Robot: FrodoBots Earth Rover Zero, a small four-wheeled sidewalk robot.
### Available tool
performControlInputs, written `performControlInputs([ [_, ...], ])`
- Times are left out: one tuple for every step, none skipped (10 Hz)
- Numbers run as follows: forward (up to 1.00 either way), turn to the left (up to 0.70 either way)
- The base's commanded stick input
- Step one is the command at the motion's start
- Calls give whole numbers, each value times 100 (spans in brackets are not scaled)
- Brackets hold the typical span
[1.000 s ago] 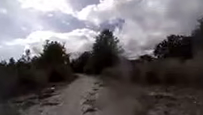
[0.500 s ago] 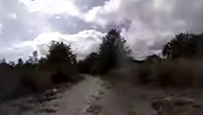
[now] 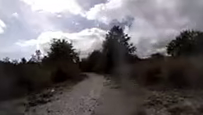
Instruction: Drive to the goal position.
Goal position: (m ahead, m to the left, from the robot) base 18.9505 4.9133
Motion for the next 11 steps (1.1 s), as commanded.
performControlInputs([
  [59, 1],
  [59, 1],
  [59, 1],
  [59, 1],
  [59, 1],
  [59, 1],
  [59, 1],
  [59, 1],
  [59, 1],
  [59, 1],
  [59, 1],
])
